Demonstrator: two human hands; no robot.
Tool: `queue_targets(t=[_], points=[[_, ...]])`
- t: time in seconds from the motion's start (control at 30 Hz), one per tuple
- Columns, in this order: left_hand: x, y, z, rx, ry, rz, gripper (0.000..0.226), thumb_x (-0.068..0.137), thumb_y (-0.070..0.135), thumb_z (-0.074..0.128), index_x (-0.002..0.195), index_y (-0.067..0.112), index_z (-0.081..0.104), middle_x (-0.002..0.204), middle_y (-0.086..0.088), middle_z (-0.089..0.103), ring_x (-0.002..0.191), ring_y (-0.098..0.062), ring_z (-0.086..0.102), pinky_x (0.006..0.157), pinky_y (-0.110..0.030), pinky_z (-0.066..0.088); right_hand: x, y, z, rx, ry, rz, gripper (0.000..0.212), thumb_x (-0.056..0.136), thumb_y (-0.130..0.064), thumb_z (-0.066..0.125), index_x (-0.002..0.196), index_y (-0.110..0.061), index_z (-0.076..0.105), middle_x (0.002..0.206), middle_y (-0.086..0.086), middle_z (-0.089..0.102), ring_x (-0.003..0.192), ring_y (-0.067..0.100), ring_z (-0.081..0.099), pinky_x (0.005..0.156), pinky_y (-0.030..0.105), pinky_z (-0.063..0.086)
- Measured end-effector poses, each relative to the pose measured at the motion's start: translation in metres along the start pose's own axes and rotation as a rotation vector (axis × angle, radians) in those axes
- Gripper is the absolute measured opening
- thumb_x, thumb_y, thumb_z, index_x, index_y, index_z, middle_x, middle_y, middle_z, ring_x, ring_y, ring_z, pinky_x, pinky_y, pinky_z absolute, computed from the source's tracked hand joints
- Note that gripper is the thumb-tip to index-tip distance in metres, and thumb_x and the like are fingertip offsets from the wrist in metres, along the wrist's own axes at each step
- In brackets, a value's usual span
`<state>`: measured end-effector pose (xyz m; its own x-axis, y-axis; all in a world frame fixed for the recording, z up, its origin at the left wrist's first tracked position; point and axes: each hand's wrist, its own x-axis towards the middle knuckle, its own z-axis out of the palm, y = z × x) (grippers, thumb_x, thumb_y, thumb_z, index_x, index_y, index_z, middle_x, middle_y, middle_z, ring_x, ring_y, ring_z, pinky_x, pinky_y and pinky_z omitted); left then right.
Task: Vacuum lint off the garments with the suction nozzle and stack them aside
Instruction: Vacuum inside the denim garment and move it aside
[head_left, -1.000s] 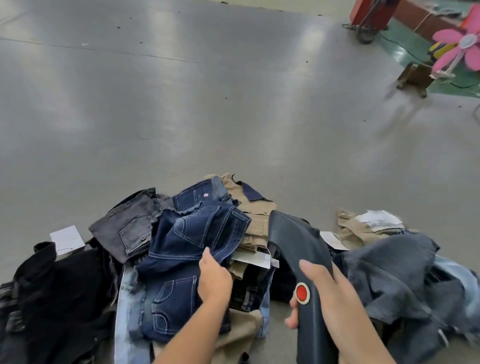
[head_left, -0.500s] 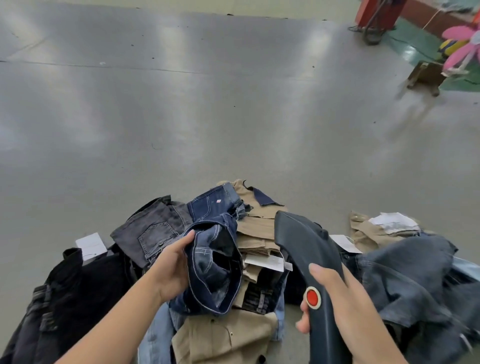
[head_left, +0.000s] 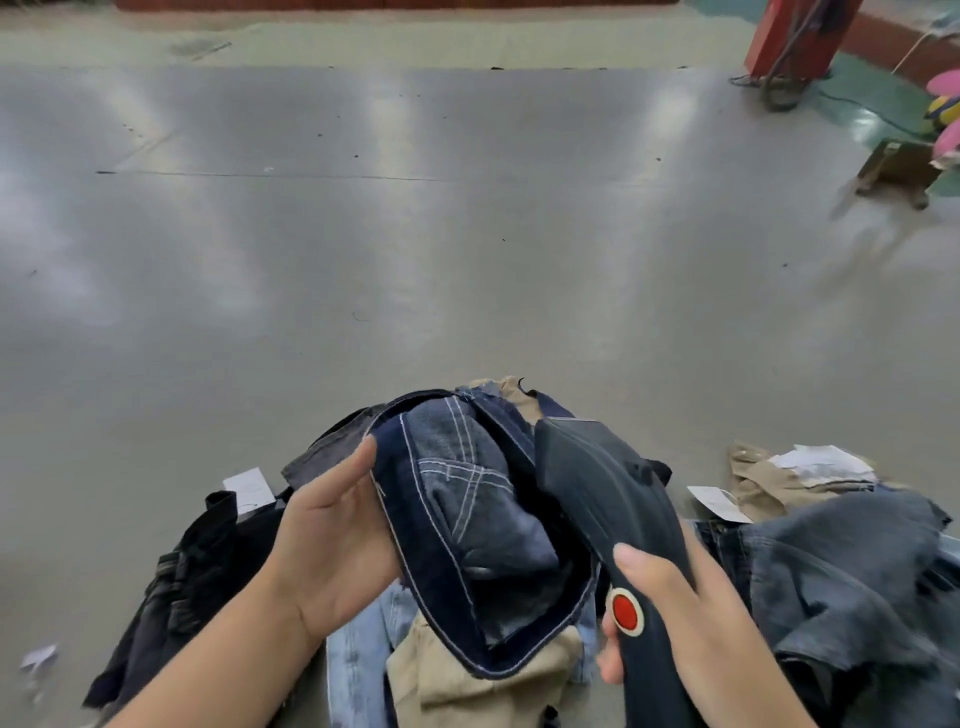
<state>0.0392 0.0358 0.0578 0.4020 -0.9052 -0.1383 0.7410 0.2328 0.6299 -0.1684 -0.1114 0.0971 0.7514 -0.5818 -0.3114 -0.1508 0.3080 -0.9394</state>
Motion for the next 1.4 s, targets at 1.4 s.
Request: queue_targets(t=[1.4], points=[[-0.005, -0.025, 0.021, -0.056, 0.051, -0.117, 0.062, 0.044, 0.023, 0.091, 0.101, 0.006, 0.075, 0.103, -0.017, 0.072, 0.089, -0.034, 0.070, 0.074, -0.043, 0.057, 0.034, 0.034, 0.001, -0.015, 0.278, -0.088, 0.041, 0.074, -0.002, 0.075, 0.102, -0.027, 0.058, 0.079, 0.005, 0.068, 0.071, 0.022, 0.070, 0.068, 0.041, 0.058]])
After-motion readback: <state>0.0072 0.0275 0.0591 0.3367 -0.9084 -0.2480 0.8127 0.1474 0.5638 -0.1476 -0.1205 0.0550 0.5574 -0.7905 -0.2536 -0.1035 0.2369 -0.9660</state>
